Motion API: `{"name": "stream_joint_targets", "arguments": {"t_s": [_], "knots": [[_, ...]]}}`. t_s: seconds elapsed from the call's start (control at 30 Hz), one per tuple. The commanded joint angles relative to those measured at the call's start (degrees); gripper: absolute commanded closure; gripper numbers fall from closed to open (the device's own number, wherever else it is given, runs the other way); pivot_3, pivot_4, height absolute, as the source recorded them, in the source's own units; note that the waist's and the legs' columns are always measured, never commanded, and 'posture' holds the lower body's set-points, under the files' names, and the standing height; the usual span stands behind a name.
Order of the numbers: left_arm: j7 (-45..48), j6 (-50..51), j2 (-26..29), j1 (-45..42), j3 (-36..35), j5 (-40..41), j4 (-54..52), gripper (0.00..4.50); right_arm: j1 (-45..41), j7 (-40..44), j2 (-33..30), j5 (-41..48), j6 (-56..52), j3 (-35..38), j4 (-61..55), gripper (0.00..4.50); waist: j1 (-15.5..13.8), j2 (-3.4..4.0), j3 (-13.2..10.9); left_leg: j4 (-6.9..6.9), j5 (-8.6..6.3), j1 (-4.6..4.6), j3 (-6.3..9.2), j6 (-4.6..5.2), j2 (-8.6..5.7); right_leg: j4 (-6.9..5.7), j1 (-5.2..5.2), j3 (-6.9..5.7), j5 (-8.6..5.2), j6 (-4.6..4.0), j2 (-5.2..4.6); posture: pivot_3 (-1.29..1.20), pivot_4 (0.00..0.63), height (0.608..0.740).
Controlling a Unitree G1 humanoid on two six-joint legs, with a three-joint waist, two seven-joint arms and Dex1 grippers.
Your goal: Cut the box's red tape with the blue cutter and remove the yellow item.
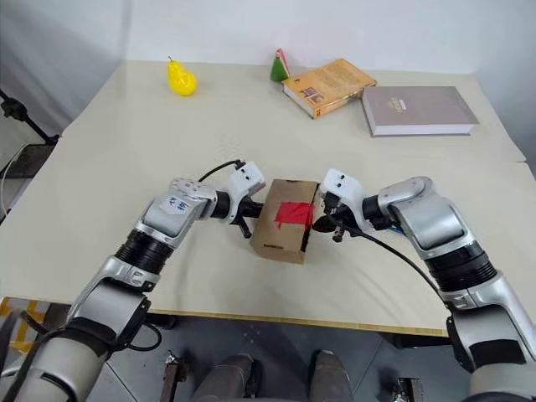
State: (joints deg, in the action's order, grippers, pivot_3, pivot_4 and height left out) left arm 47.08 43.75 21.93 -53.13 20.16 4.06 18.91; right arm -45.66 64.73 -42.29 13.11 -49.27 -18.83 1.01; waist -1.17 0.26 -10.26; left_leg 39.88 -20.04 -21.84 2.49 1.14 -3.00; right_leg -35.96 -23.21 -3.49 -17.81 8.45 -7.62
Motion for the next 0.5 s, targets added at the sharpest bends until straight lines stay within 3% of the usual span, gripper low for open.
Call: {"name": "stream_joint_targets", "arguments": {"t_s": [0.03,0.33,0.5], "knots": [[3.21,0.64,1.52,0.60,1.74,-0.34,-4.99,4.50,0.12,-1.74,1.03,0.47,0.13,1.87,-2.17,4.49,-0.02,0.00,0.00,0.06,0.00,-0.17,0.01,0.00,0.00,-0.06,-0.17,0.00,0.00,0.00,0.00,0.00,0.150,0.740],[4.27,0.68,4.12,-1.25,-0.52,-0.57,-2.97,4.50,3.17,-3.77,-1.95,1.28,-1.08,5.36,-7.37,4.49,-0.02,0.00,0.00,0.16,0.01,-0.46,0.06,0.02,-0.20,-0.12,-0.41,-0.02,0.01,0.02,0.00,0.00,0.150,0.740],[6.11,-0.38,7.50,-2.25,-0.05,-1.74,-2.93,4.50,5.19,-10.73,-3.21,-3.06,4.00,8.83,-7.19,4.49,0.09,0.00,0.00,0.15,0.01,-0.46,0.04,0.02,-0.21,-0.13,-0.43,0.00,0.01,0.02,0.00,0.00,0.150,0.740]]}}
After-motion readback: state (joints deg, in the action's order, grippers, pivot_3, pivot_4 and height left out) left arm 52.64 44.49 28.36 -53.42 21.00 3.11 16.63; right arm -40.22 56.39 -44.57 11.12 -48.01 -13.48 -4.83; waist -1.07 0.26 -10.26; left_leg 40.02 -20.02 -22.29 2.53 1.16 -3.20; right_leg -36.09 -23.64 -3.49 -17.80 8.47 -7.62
